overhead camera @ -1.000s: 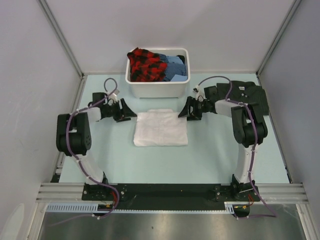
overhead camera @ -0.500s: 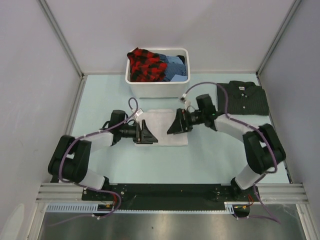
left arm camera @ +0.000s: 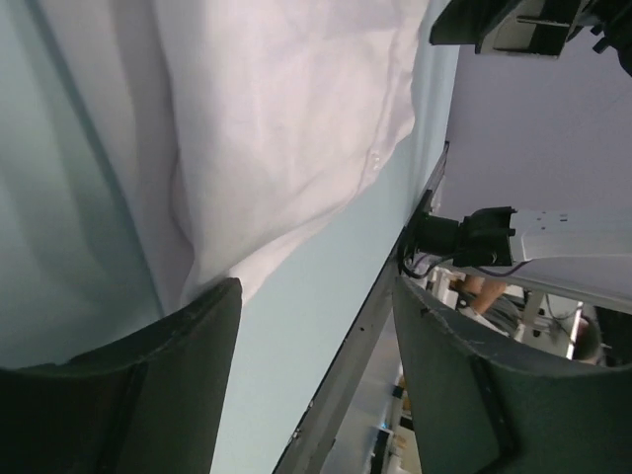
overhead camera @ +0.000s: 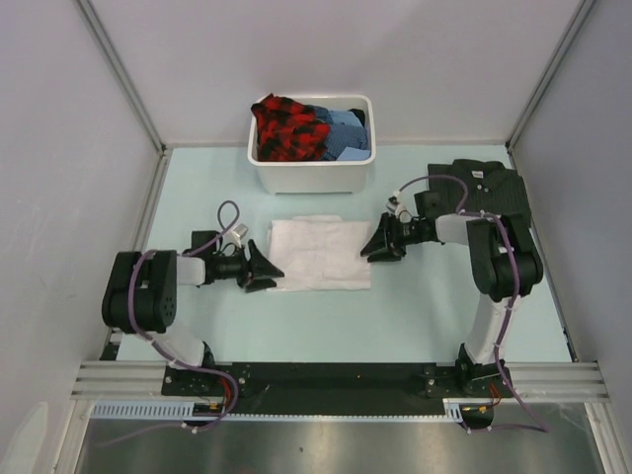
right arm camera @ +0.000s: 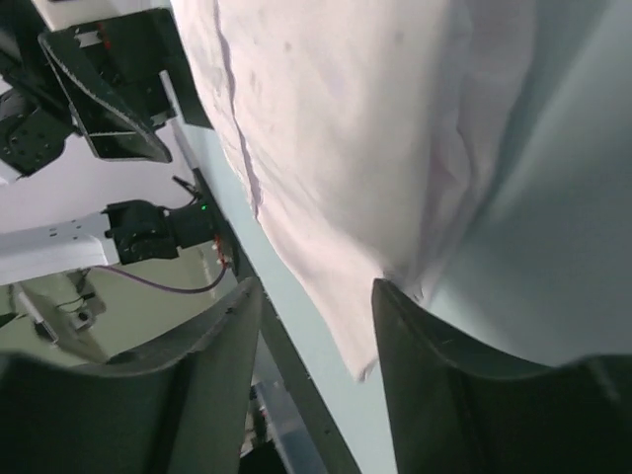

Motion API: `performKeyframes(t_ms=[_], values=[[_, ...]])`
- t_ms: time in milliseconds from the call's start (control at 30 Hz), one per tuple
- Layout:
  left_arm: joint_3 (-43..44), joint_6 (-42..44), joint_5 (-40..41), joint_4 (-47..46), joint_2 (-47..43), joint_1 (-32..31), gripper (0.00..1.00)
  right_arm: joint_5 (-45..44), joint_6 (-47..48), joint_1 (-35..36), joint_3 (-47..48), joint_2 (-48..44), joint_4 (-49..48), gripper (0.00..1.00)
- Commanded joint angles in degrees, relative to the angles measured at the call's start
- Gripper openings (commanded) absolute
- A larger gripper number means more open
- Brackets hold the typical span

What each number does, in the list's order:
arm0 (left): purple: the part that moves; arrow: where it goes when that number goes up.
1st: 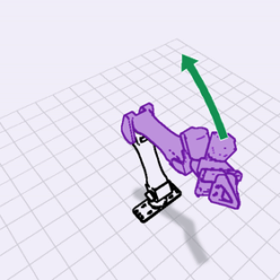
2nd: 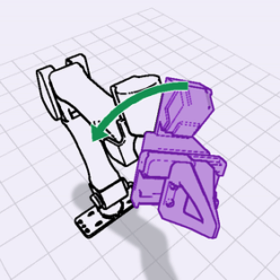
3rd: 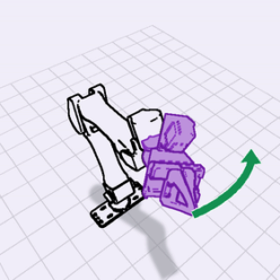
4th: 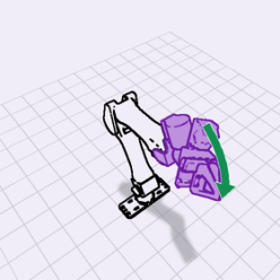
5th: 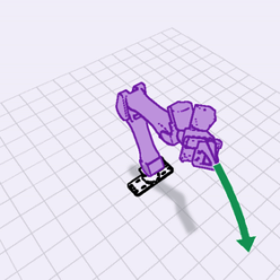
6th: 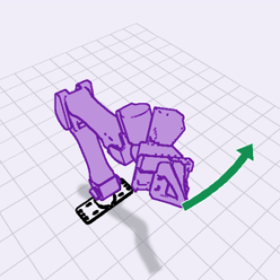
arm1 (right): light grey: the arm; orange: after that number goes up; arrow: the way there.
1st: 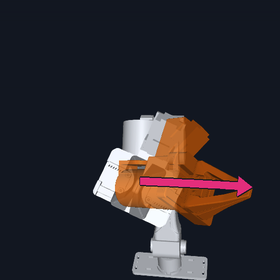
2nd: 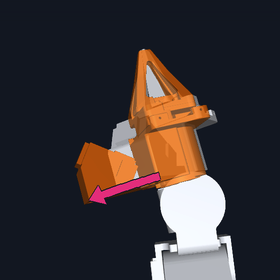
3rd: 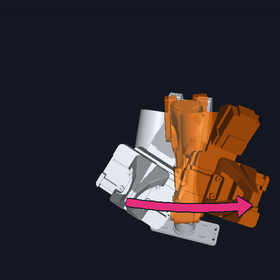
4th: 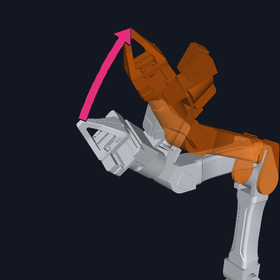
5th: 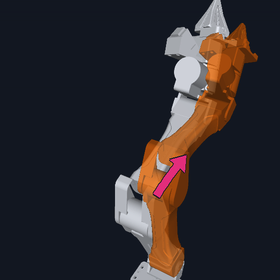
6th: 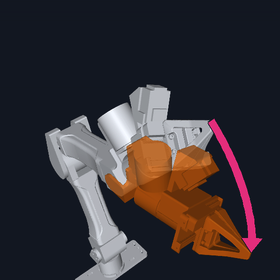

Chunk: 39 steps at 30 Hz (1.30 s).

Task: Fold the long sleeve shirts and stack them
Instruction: Fold the shirt

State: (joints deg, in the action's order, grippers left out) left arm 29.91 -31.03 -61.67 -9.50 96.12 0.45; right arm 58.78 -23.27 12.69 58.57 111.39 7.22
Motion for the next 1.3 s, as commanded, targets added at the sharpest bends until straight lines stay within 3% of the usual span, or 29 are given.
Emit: performKeyframes(t_ms=[0, 33, 200, 300, 367, 467, 533, 600, 700, 833, 933, 1000, 1133, 1167, 1200, 1267], values=[[2.86, 10.12, -1.25, 8.18, -10.14, 0.7, 0.66, -3.23, 3.94, -2.75, 3.92, -9.35, 4.83, 0.45], [4.87, 7.85, -1.7, 6.7, -11.72, 0.09, 0.65, -4.19, 3.23, -2.58, 4.53, -9.35, 3.69, 0.34], [9.98, -1.66, 1.28, -6.66, -6.66, -6.5, 0.49, -7.45, -1.43, 0.32, 10.59, -1.1, -4.32, 0.23], [15.25, -3.51, 7.42, -6.51, -1.55, -6.08, 0.52, -9.21, -0.73, -0.47, 14.63, 2.42, -4.41, 0.28], [18.42, -2.03, 13.05, -6.15, -0.32, -3.71, 0.61, -11.05, 1.63, -1.78, 16.14, 2.16, -2.22, 0.32], [23.25, 3.41, 16.83, -3.69, 2.57, -1.68, 0.64, -13.77, 6.29, -2.75, 16.67, 0.58, -0.99, 0.39], [27.37, 8.43, 18.16, 0.78, 4.68, -1.77, 0.67, -15.53, 9.37, -3.02, 16.84, 0.58, 0.07, 0.54], [29.32, 10.36, 19.21, 2.72, 8.01, -1.77, 0.71, -16.24, 10.26, -3.37, 16.93, 1.19, -0.45, 0.61], [33.1, 11.07, 19.66, 5.18, 12.32, -1.85, 0.72, -15.72, 9.38, -3.55, 19.39, 4.09, -1.6, 0.54], [35.3, 9.85, 19.31, 6.42, 15.41, -2.73, 0.71, -14.4, 4.64, -3.37, 20.54, 6.99, -5.1, 0.53], [34.34, 9.76, 17.56, 5.9, 15.42, -3.79, 0.66, -13.17, 0.69, -3.46, 20.45, 8.31, -9.22, 0.5], [33.46, 9.67, 16.59, 4.58, 14.98, -4.22, 0.61, -12.56, -2.47, -3.37, 20.71, 9.45, -10.82, 0.44], [31.35, 9.23, 15.88, 2.65, 14.1, -4.14, 0.44, -10.63, -7.66, -3.81, 19.22, 10.77, -11.87, 0.42], [31.35, 9.32, 16.05, 2.29, 13.92, -4.05, 0.42, -10.27, -8.63, -3.9, 18.26, 10.43, -12.14, 0.45], [31.44, 9.66, 15.97, 2.2, 13.92, -3.96, 0.39, -10.09, -10.64, -4.59, 17.29, 9.55, -12.75, 0.58], [31.96, 10.02, 15.09, 2.38, 14.45, -3.96, 0.29, -9.48, -12.67, -5.39, 14.65, 8.76, -15.3, 0.7]])
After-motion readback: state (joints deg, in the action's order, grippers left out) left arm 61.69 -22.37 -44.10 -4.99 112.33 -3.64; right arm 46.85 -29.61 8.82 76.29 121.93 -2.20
